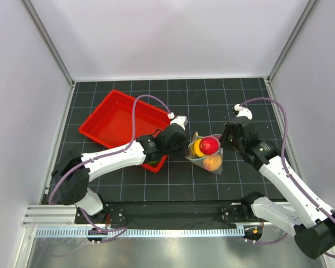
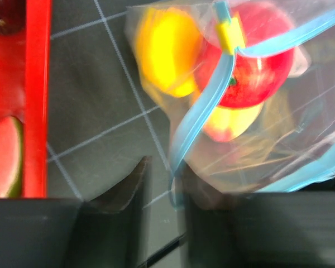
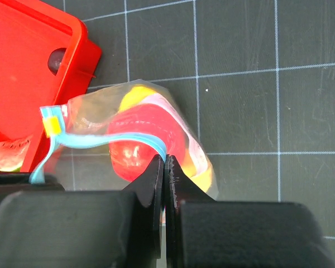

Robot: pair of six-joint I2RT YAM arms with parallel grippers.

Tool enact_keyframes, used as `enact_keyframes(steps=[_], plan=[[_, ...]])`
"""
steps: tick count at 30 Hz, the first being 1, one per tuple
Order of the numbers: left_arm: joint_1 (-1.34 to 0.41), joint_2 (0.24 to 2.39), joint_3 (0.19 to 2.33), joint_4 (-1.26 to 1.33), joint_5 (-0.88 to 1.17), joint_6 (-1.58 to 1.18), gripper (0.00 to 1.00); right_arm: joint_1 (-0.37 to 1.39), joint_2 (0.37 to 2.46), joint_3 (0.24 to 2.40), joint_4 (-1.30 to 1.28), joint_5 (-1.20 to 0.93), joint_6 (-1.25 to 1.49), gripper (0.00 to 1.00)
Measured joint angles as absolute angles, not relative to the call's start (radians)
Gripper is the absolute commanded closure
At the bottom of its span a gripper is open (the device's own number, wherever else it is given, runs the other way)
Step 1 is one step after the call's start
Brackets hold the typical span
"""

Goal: Place the food in the zip-top bag and seal the zipper
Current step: Adjust the zipper food storage bag at the center of the board.

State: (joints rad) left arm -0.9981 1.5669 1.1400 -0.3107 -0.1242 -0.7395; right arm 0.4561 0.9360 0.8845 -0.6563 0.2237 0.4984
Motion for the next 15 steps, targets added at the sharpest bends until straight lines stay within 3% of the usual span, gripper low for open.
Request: enact_keyframes(steps=[2,3,6,15], plan=[[-0.998,1.567,1.142,-0.323,-0.126,-0.73,0.44,0.456,0.934,0.883,-0.659,0.227,0.498,0.99],[-0.998,1.567,1.143,-0.328,-0.128,-0.725,0.33,0.456,0.934,0.883,-0.659,0.23,0.498,0.99],[-0.998,1.563,1.149,-0.353,-0.14,-0.71,0.2,0.456,0.934,0.879,-0.659,0.239,0.498,0.99],[-0.905,1.467,1.2,-0.446,-0.165,-0.641,0.15,0.456,0.934,0.826,-0.642,0.253,0.506,0.99]])
